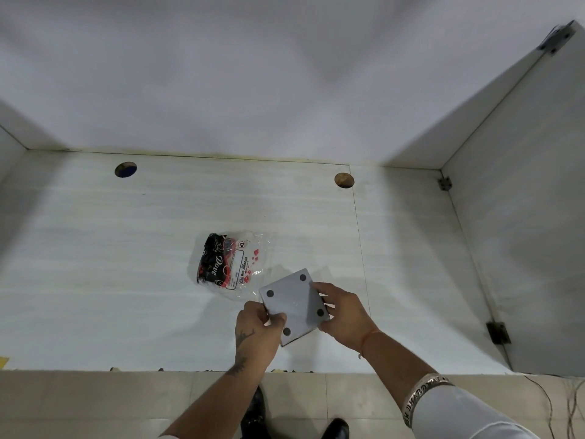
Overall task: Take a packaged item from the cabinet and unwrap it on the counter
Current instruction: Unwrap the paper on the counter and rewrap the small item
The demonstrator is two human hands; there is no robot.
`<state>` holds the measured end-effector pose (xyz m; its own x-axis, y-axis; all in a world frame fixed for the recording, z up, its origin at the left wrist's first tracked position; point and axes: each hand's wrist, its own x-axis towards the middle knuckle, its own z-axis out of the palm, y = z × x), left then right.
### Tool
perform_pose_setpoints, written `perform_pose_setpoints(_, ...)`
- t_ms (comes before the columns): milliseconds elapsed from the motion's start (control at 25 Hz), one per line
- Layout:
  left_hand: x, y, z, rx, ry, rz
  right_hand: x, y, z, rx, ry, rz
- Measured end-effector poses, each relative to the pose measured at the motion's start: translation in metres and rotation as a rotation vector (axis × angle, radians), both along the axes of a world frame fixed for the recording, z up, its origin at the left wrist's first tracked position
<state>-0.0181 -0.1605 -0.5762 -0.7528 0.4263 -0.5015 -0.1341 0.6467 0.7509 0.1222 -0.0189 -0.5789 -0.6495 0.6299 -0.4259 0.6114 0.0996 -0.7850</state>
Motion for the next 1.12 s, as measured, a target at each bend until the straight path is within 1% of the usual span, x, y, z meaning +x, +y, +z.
perform_pose_setpoints(80,-0.003,0.001,-0.003,-0.055,0.06,-0.046,-0.004,0.002,0.001,-0.005,-0.039,0.026)
perform_pose_setpoints(200,-0.007,0.005,-0.007,-0.058,0.146,-0.104,-0.01,0.0,-0.001,0.118,-0.122,0.102)
perform_pose_setpoints(280,-0.011,0.009,-0.005,-0.058,0.187,-0.13,-0.011,0.001,-0.003,0.163,-0.155,0.114)
perform_pose_setpoints(440,-0.018,0.018,-0.001,-0.078,0.223,-0.208,-0.013,0.003,-0.001,0.172,-0.19,0.126)
perform_pose_setpoints(600,-0.033,0.025,-0.001,-0.071,0.175,-0.373,-0.007,0.003,0.001,0.098,-0.128,0.039)
perform_pose_setpoints(680,-0.037,0.029,0.001,-0.077,0.159,-0.414,-0.003,0.004,-0.002,0.125,-0.109,-0.015)
perform_pose_setpoints(760,-0.037,0.033,0.003,-0.099,0.19,-0.432,-0.004,0.004,-0.005,0.155,-0.121,-0.048)
perform_pose_setpoints(960,-0.034,0.036,-0.006,-0.176,0.329,-0.502,-0.011,0.001,-0.004,0.111,-0.185,-0.108)
perform_pose_setpoints(1040,-0.031,0.037,-0.007,-0.235,0.345,-0.565,-0.012,0.001,-0.007,0.1,-0.199,-0.132)
perform_pose_setpoints(1120,-0.029,0.034,-0.005,-0.265,0.299,-0.619,-0.013,0.002,-0.007,0.076,-0.211,-0.138)
